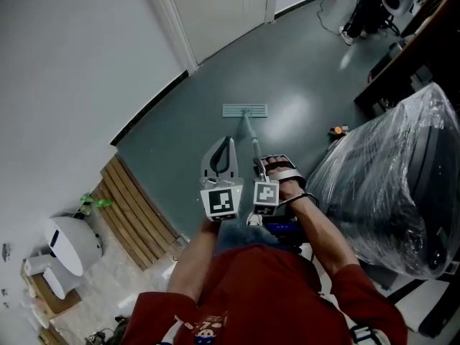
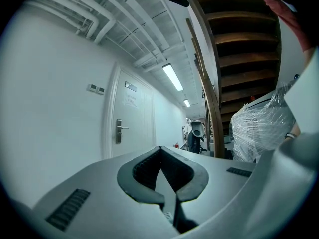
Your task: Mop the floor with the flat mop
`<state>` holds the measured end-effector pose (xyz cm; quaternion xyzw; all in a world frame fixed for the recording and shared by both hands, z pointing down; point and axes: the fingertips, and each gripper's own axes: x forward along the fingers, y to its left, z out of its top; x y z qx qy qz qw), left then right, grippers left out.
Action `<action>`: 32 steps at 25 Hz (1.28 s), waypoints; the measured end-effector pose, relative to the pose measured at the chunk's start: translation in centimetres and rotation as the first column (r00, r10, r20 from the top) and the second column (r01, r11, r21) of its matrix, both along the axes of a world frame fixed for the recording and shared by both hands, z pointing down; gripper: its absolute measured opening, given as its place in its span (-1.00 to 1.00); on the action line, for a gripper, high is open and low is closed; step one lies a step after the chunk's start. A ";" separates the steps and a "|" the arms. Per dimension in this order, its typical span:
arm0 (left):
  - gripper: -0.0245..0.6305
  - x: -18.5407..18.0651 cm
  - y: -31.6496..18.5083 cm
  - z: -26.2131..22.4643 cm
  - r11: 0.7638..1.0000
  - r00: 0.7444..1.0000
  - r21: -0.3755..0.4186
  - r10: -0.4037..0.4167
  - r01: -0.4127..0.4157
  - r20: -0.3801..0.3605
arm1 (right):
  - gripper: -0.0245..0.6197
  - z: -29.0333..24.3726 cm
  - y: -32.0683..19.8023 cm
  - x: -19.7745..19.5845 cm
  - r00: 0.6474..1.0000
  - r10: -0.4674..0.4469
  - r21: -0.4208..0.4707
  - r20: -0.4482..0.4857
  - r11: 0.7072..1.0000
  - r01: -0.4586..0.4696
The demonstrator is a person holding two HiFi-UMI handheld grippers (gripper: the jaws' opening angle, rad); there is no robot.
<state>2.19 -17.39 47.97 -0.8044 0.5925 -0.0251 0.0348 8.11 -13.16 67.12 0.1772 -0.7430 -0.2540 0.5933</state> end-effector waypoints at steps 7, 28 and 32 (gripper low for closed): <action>-0.88 -0.2 4.5 -0.8 1.000 0.999 0.015 -0.026 0.026 -0.024 | -0.56 -0.1 4.0 0.6 1.000 -0.004 -0.004 0.006 1.000 0.004; -0.88 -5.8 17.5 -0.1 1.000 0.999 0.012 0.019 -0.018 -0.032 | -0.56 -0.5 17.1 -3.9 0.998 0.015 -0.011 -0.068 1.000 -0.016; -0.88 -6.4 20.3 -0.4 1.000 0.998 0.027 0.009 -0.008 -0.057 | -0.56 -0.4 20.0 -4.3 0.996 0.010 -0.017 -0.085 1.000 -0.011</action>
